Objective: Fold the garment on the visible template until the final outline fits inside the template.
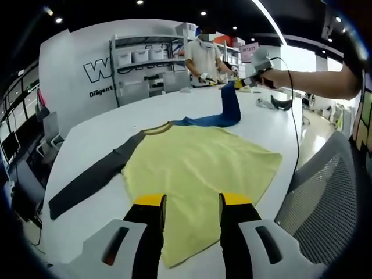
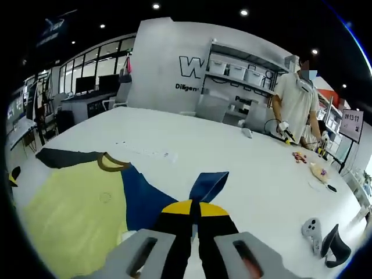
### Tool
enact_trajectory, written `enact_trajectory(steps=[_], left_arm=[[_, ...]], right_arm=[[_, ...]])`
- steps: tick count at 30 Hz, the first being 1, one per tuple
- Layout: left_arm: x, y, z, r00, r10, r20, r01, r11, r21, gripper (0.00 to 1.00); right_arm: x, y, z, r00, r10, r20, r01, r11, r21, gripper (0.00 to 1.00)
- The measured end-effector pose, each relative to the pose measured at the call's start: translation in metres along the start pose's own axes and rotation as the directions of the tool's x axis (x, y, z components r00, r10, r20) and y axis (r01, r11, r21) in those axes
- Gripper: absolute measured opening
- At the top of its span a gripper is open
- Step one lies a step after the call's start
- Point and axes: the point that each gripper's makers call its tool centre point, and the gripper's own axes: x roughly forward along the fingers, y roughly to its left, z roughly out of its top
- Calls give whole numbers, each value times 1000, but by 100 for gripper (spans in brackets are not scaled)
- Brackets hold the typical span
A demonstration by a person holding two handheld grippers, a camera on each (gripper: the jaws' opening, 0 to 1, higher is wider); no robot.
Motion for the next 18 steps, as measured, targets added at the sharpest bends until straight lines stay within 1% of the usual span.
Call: enact_trajectory(steps=[4,5,6,7,9,12,14,17,18], left_arm=[[0,0,0,1000,2,0,-2,1000,-3,34],[0,0,0,1000,3,-1,-3,1000,-3,35],[0,2,-1,1000,13,-5,-13,1000,0,36],[0,3,0,1000,18,-3,-18,1000,13,36],[0,3,0,1000,20,-3,-20,1000,11,36],[0,3,1,1000,19,-2,-19,1000,9,36],[0,3,1,1000,20,-3,-20,1000,10,36],[0,3,1,1000,19,-3,-19,1000,7,36],[0,1,1,1000,12,-7,-12,1000,19,36]], right_arm=[[-1,4,3,1000,-1,17,0,999,34,0],[-2,8,5,1000,12,21,-13,998,57,0],[-4,15,12,998,39,54,-44,994,99,0],[-5,16,14,997,40,62,-46,993,106,0],[-7,20,16,998,33,58,-39,995,97,0],[-8,30,22,996,44,75,-53,991,122,0],[-8,35,24,996,41,73,-47,995,87,0],[-9,43,28,995,52,87,-60,994,91,0],[-8,48,31,994,56,95,-63,995,80,0]])
